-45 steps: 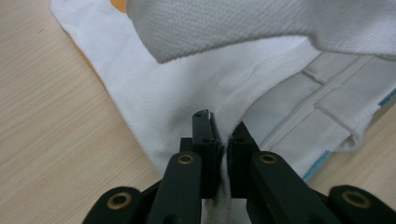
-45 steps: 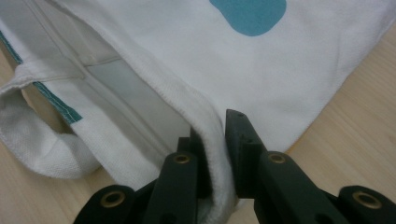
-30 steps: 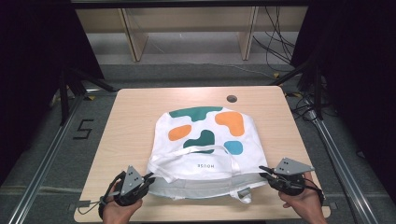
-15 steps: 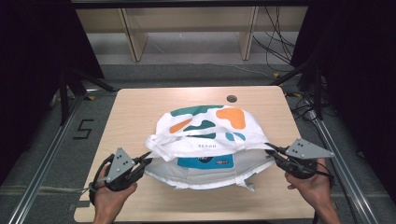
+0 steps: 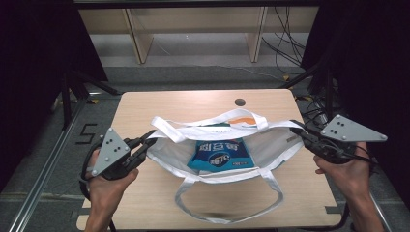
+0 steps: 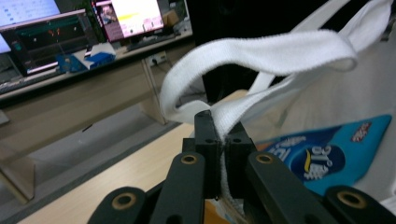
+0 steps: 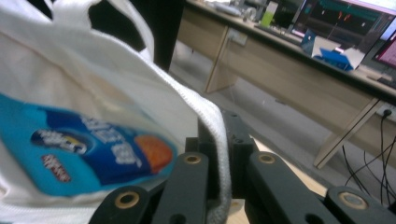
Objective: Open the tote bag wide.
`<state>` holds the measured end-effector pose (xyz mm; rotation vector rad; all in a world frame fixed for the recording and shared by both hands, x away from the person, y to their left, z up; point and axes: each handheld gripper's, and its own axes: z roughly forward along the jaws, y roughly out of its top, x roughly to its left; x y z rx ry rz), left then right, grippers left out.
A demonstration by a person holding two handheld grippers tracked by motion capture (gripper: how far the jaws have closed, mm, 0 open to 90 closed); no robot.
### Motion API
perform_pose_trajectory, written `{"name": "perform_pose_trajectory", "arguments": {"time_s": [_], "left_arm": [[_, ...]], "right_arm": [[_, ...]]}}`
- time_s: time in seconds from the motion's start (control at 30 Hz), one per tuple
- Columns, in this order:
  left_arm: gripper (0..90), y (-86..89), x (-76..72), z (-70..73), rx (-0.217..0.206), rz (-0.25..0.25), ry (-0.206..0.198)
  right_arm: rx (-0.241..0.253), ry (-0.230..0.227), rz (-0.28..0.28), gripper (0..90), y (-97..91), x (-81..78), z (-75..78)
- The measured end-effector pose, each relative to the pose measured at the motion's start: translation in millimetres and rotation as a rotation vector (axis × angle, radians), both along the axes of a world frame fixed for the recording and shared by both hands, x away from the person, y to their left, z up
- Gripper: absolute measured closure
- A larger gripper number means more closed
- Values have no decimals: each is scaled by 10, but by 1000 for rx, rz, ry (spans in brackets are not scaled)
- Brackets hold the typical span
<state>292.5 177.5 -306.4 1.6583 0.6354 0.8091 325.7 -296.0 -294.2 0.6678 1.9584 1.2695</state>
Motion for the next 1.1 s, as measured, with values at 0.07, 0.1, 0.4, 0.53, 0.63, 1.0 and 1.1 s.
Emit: {"name": "perform_pose_trajectory", "arguments": {"time_s": [0.07, 0.1, 0.4, 0.53, 0.63, 1.0, 1.1], "left_arm": [[873, -6, -28, 82, -14, -13, -16], [873, -16, -43, 118, -30, -11, -40], [872, 51, 184, 191, -107, -15, -10], [870, 61, 350, 128, -99, 2, 10], [868, 70, 411, 17, -76, -5, 38], [861, 54, 668, -512, -34, -44, 178], [857, 26, 789, -530, -63, -35, 196]], "right_arm": [[9, -6, 1, 884, -29, -34, 87], [0, -21, -5, 884, -44, -44, 121], [-5, -54, 2, 884, -20, 15, 417], [-26, -26, -27, 883, 41, 215, 410], [-60, -2, -47, 883, 71, 350, 355], [-115, 29, -76, 883, 106, 478, 45], [-116, 57, -92, 882, 92, 550, -40]]}}
